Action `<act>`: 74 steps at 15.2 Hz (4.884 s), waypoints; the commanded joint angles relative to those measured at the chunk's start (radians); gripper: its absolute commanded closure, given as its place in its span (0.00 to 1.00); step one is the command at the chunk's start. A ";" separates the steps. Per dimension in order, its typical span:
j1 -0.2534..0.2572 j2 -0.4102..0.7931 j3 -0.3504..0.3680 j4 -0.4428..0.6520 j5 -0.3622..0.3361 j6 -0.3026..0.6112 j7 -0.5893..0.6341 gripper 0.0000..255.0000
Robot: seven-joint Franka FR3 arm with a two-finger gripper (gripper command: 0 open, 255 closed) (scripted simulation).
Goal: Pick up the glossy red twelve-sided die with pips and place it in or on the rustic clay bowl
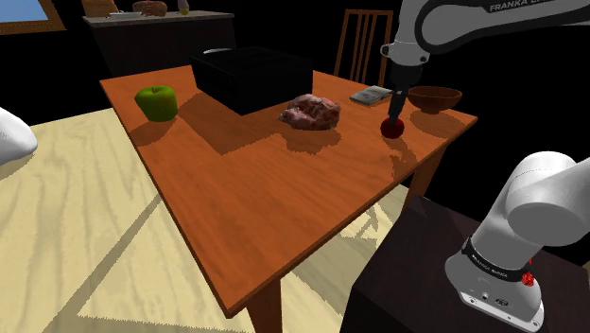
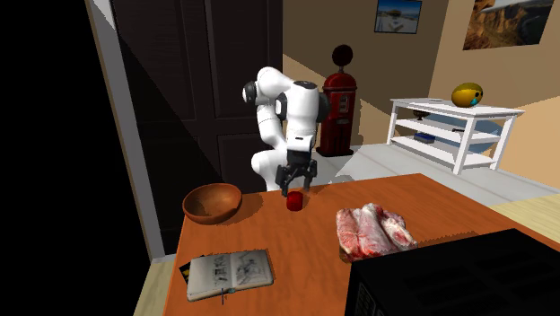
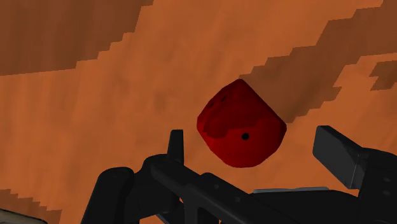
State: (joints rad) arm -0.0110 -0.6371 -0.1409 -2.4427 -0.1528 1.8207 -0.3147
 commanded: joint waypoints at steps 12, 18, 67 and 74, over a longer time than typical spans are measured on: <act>-0.003 0.007 -0.009 -0.057 -0.007 0.065 0.000 1.00; -0.003 0.007 -0.008 -0.057 -0.007 0.065 0.000 1.00; -0.079 0.219 -0.345 0.549 -0.091 -0.261 -0.464 1.00; -0.090 0.248 -0.401 0.514 -0.095 -0.188 -0.516 1.00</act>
State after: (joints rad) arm -0.1009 -0.3905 -0.5395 -1.9127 -0.2475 1.6147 -0.8324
